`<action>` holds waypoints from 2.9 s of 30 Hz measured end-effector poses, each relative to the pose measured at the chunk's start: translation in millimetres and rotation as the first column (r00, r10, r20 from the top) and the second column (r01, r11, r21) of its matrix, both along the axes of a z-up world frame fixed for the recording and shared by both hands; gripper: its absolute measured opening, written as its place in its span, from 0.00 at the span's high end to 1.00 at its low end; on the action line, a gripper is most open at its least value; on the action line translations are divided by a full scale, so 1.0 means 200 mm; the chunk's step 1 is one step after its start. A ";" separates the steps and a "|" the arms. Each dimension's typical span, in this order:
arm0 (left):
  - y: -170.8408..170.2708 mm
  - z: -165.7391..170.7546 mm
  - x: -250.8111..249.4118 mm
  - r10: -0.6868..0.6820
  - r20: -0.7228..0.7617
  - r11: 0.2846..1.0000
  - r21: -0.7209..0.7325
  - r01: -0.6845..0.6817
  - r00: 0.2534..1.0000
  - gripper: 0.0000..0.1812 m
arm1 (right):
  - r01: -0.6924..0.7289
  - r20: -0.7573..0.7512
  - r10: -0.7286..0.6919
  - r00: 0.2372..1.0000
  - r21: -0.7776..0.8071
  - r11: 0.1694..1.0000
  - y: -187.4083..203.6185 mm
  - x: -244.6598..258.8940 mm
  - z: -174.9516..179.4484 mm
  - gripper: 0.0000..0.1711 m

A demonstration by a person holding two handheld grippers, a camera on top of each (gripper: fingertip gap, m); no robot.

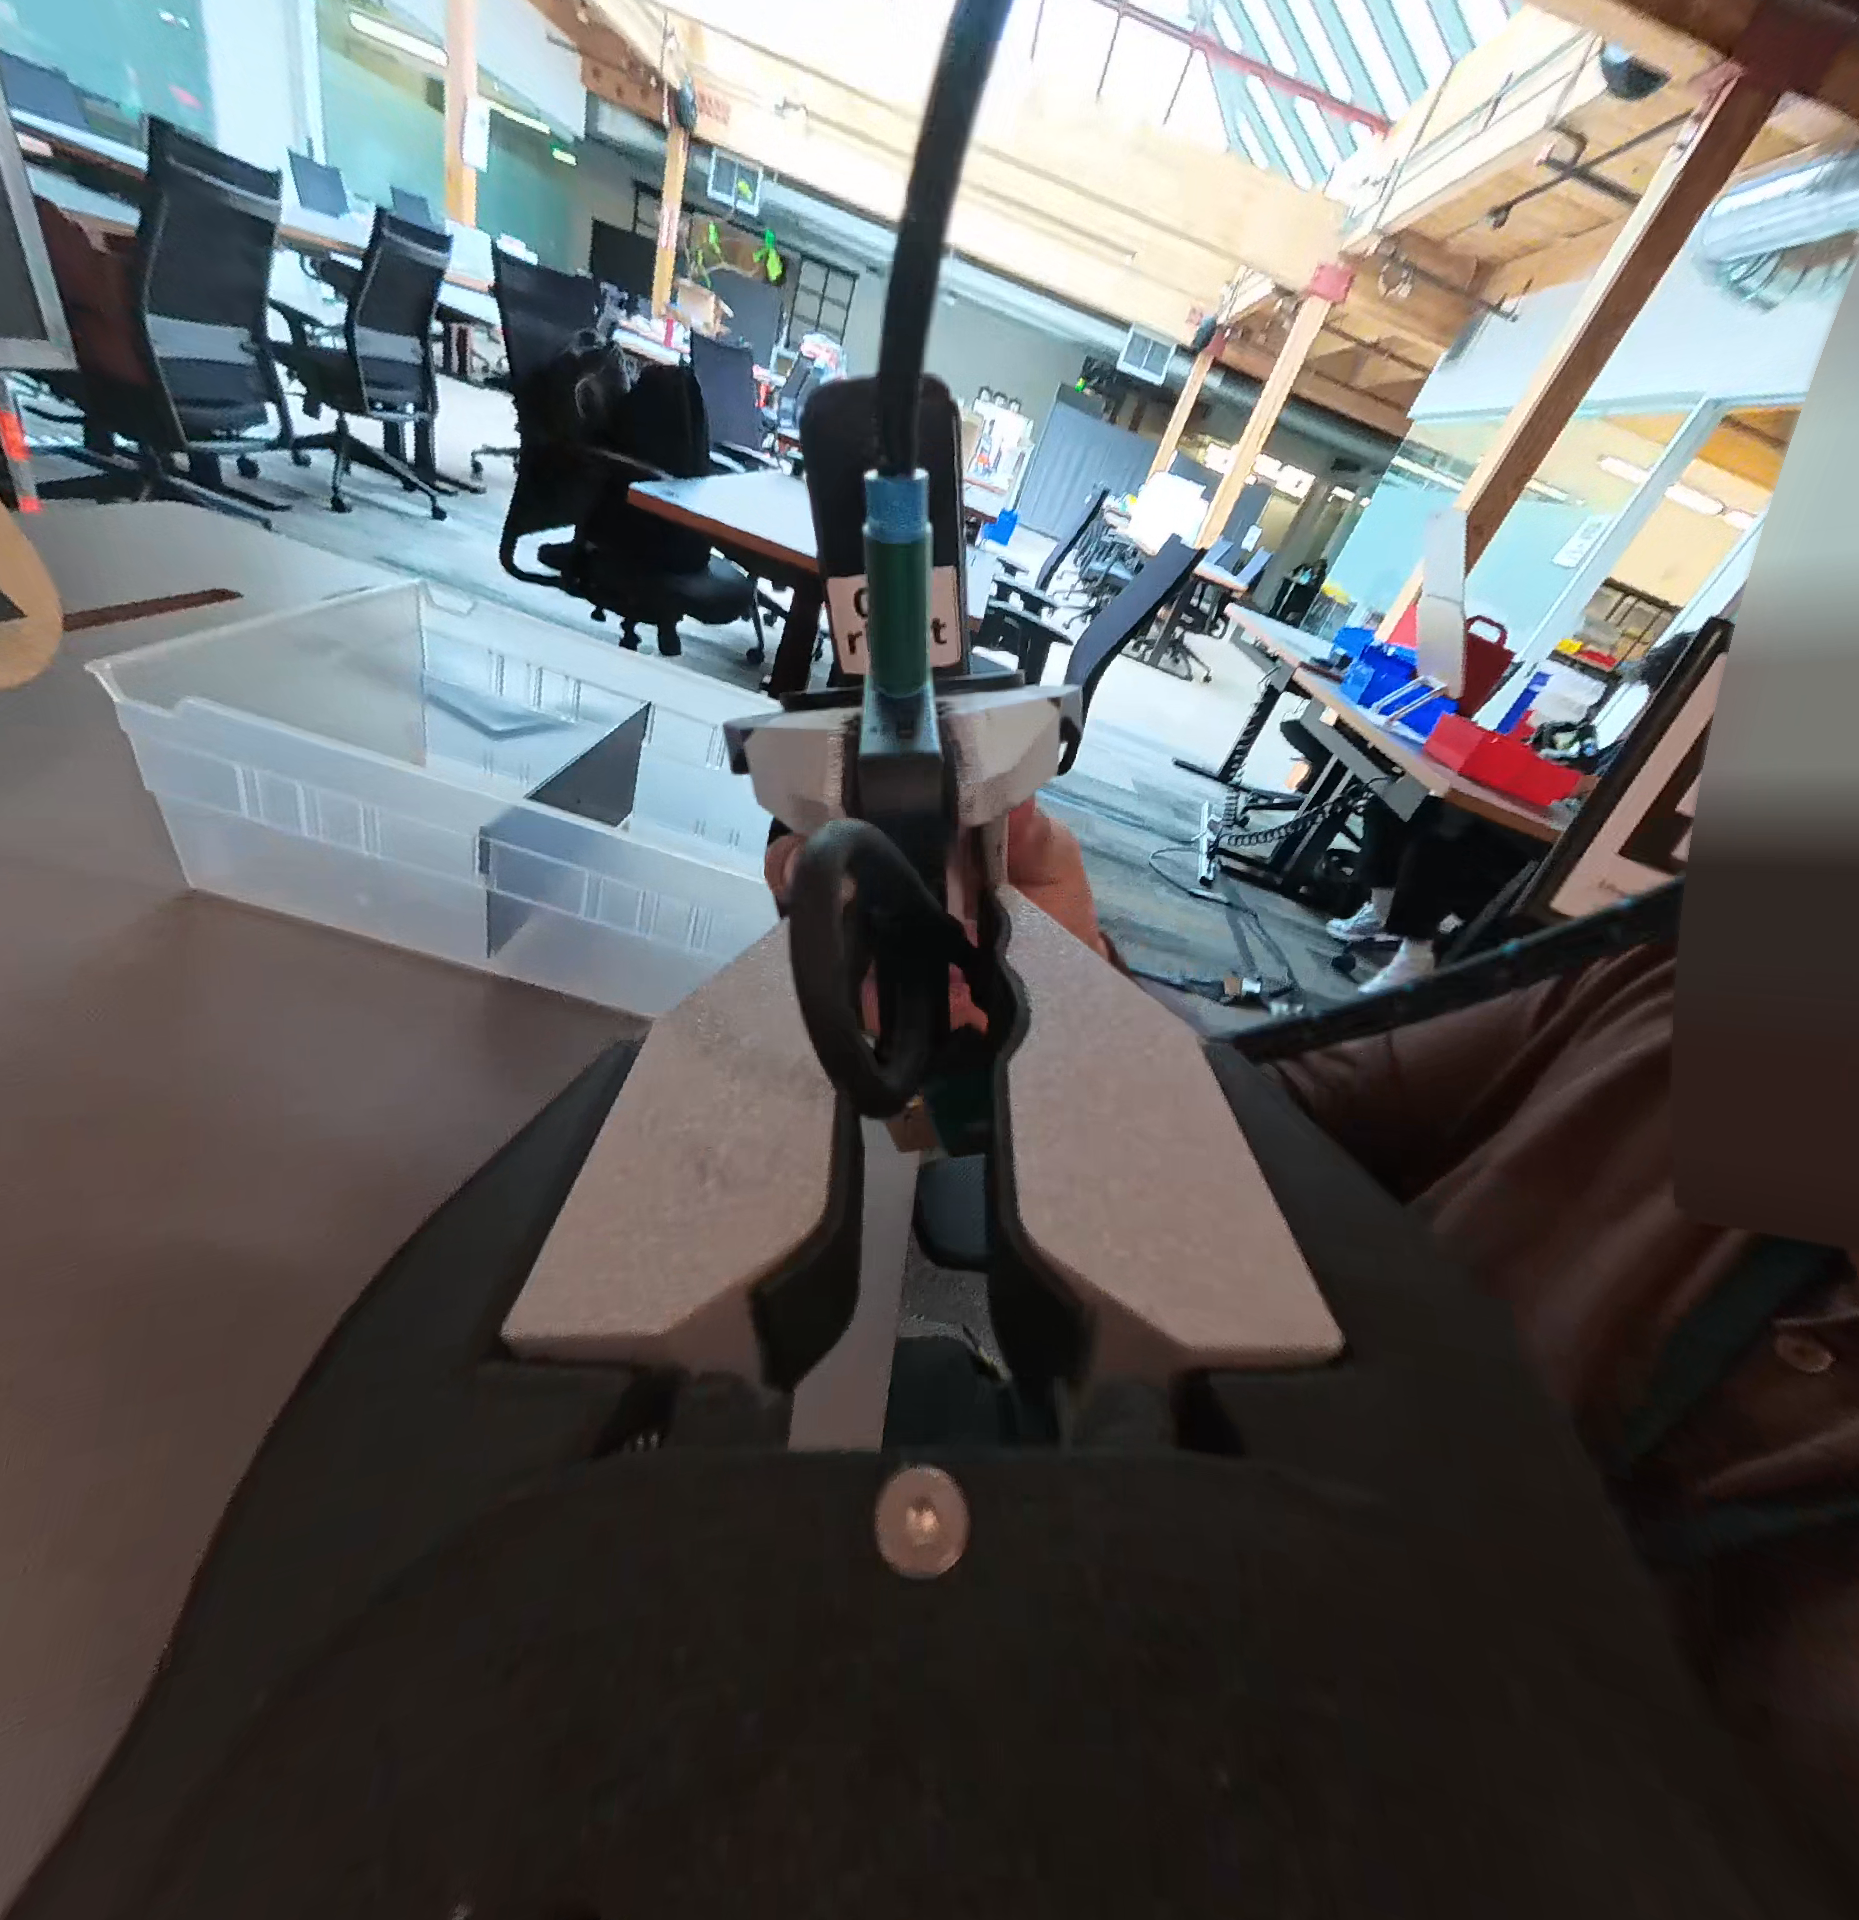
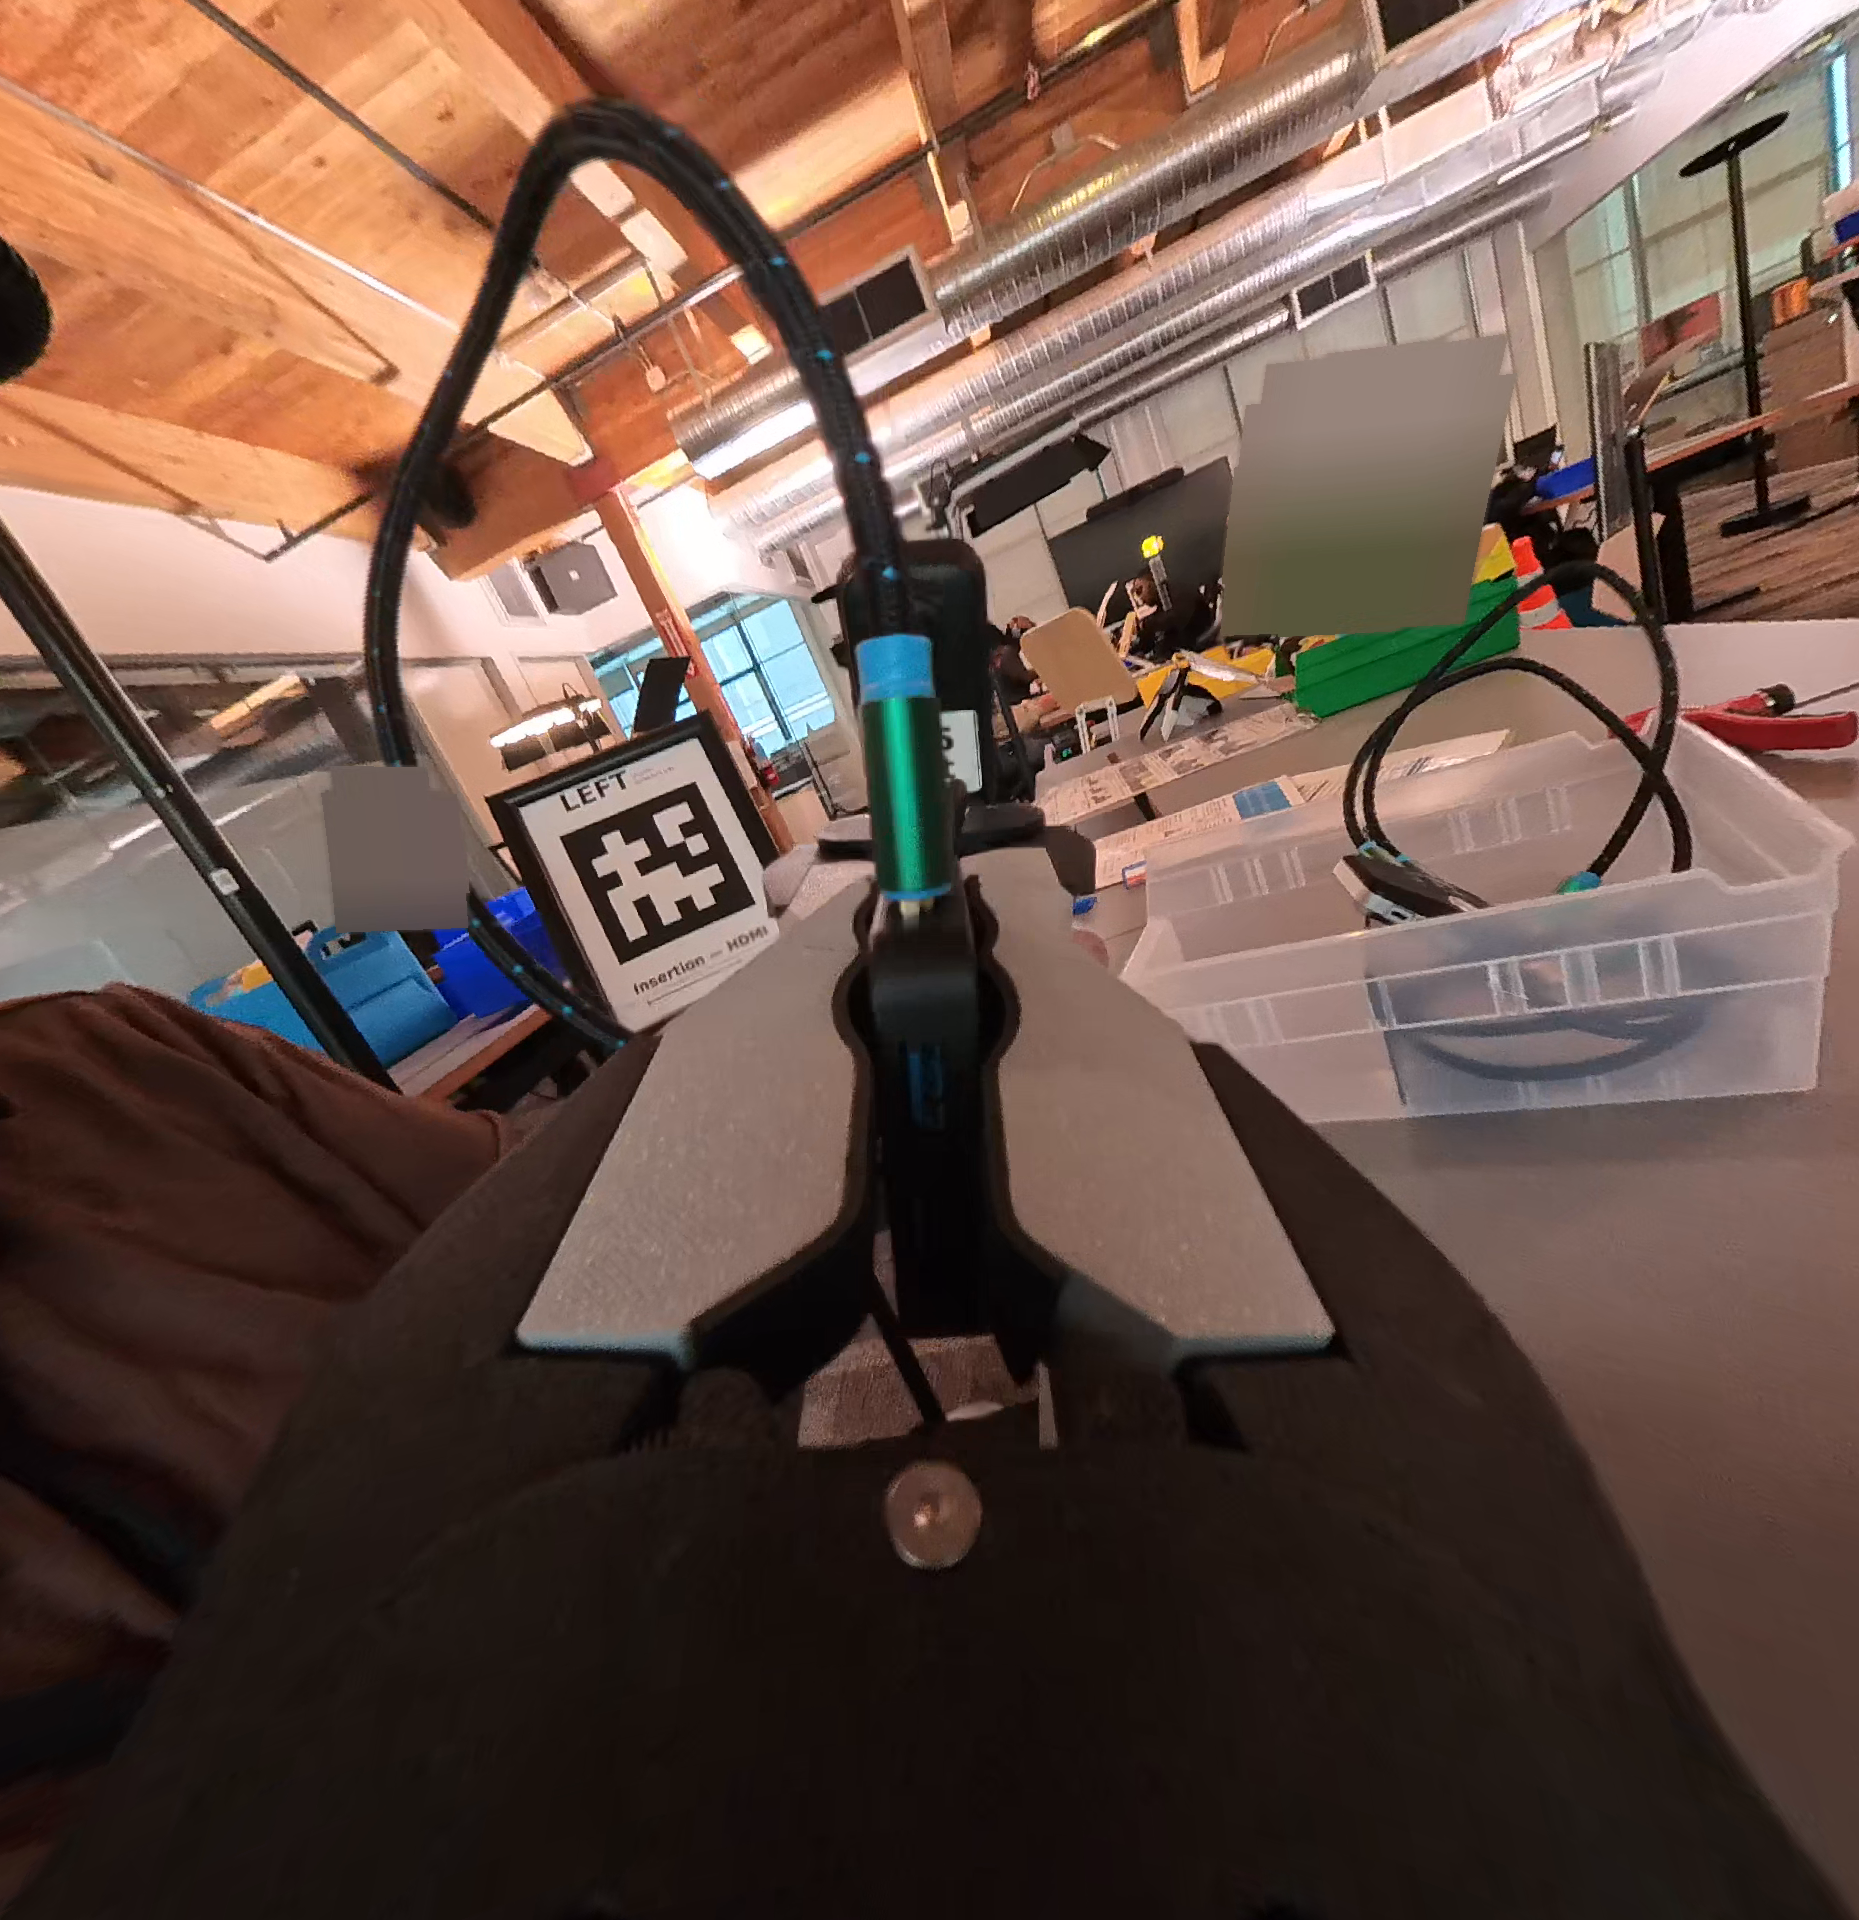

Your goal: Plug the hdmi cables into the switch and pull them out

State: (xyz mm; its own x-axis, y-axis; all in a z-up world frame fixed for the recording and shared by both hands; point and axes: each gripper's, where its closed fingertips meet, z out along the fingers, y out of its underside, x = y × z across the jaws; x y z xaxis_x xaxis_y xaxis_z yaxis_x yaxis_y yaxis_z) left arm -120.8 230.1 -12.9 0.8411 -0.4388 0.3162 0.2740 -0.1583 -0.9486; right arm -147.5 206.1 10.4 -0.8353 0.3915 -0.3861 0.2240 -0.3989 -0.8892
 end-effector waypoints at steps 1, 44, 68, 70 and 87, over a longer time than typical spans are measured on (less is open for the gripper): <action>-0.01 -0.01 -0.01 0.009 -0.016 1.000 -0.005 -0.009 1.000 0.91 | -0.010 0.005 0.010 1.000 0.011 1.000 -0.01 0.00 0.00 0.93; 0.01 -0.08 0.03 0.021 -0.037 0.997 -0.074 -0.024 0.999 0.94 | 0.081 -0.072 -0.059 0.996 0.348 0.934 0.05 0.07 -0.09 0.86; 0.02 -0.10 -0.02 0.082 -0.009 0.992 -0.097 -0.082 0.997 0.94 | 0.069 -0.037 -0.062 0.997 0.259 0.963 0.04 0.01 -0.09 0.92; 0.03 -0.14 -0.04 0.107 -0.039 0.985 -0.131 -0.111 0.993 0.94 | 0.133 -0.084 -0.110 0.990 0.358 0.924 0.05 -0.01 -0.12 0.95; 0.07 -0.24 0.02 0.048 0.006 0.984 -0.173 -0.046 0.999 0.94 | 0.215 -0.082 -0.210 0.974 0.063 0.975 0.08 -0.07 -0.02 0.96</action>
State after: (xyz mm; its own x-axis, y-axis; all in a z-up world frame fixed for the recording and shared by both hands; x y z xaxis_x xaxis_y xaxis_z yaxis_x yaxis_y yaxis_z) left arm -117.3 244.1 -61.0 0.8559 -0.3366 0.3927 0.2949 -0.3062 -0.9051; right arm -160.6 222.8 6.6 -0.7555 0.5873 -0.2905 0.0729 -0.3652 -0.9281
